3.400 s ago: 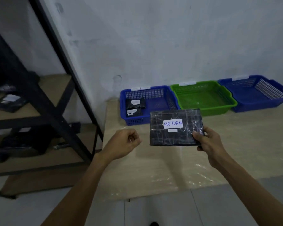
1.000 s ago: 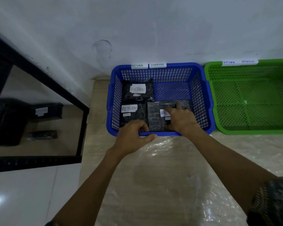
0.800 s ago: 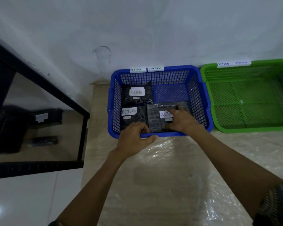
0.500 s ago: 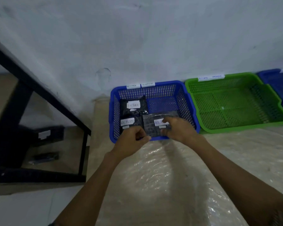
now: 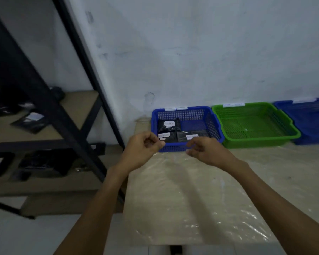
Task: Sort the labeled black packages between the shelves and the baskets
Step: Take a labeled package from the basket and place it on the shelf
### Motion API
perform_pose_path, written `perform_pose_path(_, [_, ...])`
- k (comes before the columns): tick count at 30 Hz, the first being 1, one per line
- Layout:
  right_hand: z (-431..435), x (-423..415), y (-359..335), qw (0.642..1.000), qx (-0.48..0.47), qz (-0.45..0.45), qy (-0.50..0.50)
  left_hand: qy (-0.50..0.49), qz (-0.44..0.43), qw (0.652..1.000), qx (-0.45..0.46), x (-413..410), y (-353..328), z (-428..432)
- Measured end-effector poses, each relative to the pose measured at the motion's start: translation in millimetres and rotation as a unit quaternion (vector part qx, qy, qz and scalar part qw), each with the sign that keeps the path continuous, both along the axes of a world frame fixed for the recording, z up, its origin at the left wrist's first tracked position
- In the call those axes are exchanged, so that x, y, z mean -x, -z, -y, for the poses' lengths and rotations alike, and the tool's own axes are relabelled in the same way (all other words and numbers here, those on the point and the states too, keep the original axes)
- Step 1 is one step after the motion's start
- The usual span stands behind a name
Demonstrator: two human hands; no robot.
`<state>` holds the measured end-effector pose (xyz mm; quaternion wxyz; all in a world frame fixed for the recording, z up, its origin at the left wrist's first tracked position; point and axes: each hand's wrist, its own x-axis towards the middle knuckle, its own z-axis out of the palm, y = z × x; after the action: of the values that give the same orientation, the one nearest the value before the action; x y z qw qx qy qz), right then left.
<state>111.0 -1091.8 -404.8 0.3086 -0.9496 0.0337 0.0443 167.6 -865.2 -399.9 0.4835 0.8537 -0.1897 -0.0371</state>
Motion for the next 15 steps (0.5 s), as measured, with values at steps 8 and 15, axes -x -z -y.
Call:
perform_pose_path(8, [-101,77,-88,0.992,0.031,0.108,-0.048,-0.028,0.087,0.996,-0.022,93,-93,-105])
perform_pose_path(15, [-214,139,-148,0.976,0.022,0.200,-0.088,-0.011,0.183,0.983,-0.015,162,-159,-214])
